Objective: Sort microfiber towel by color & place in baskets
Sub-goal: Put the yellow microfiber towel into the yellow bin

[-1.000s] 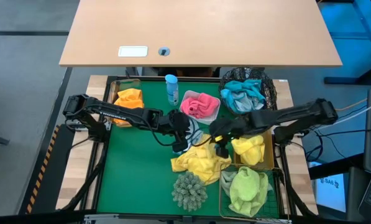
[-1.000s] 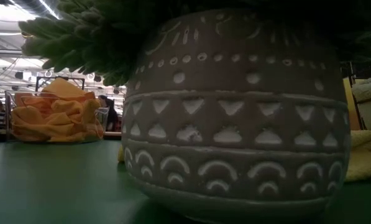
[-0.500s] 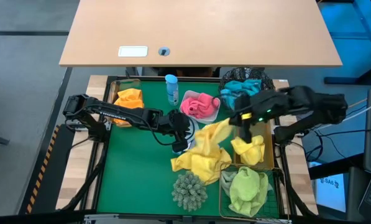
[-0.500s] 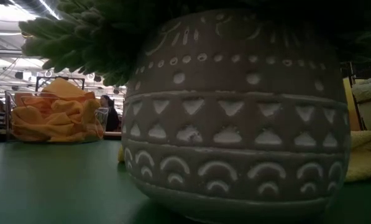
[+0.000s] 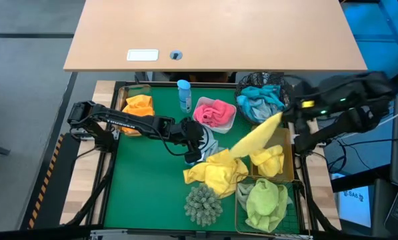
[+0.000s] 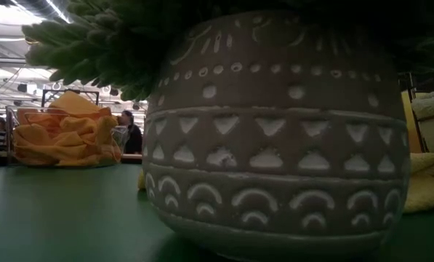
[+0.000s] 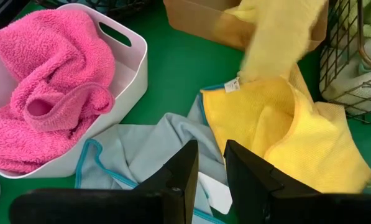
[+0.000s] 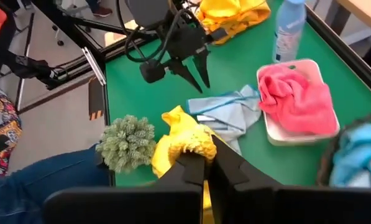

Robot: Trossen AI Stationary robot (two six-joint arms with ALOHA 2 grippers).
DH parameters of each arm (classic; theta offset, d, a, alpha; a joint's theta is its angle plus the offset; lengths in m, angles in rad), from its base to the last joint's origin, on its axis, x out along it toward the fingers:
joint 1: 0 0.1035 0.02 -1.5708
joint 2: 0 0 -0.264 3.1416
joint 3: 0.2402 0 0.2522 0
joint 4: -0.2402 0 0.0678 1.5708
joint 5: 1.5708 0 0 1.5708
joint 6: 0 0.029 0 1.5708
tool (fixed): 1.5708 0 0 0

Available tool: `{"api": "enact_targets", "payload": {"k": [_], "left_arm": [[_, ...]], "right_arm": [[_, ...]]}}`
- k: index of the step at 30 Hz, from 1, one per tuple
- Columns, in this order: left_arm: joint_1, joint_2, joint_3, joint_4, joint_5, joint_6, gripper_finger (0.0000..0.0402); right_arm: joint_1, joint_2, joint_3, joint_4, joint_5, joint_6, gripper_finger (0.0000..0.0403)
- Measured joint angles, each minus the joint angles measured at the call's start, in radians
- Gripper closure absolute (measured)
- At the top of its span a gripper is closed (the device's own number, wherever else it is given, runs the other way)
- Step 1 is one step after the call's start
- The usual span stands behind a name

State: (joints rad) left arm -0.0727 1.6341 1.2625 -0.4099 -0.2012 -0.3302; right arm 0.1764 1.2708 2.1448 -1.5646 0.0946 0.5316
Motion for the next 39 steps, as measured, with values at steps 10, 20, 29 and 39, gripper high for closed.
{"api": "enact_targets", "payload": {"k": [10,20,29,39], "left_arm": [[0.0,0.0,0.0,0.0,0.0,0.0,0.0324],[0.0,0.0,0.0,0.0,0.0,-0.007,0.0324],[0.0,0.0,0.0,0.0,0.0,-0.009,0.0324],[0.0,0.0,0.0,0.0,0.0,-0.011,0.0324]], "right_arm": [[0.0,-0.122,0.052,-0.007,-0.066,0.064,0.0402],[0.0,-0.247,0.043,-0.004,-0.065,0.066,0.0402],[0.0,-0.292,-0.289,-0.007,-0.13,0.062,0.0402],[0.0,-0.334,-0.873,-0.006,-0.122,0.094,0.0402]]}}
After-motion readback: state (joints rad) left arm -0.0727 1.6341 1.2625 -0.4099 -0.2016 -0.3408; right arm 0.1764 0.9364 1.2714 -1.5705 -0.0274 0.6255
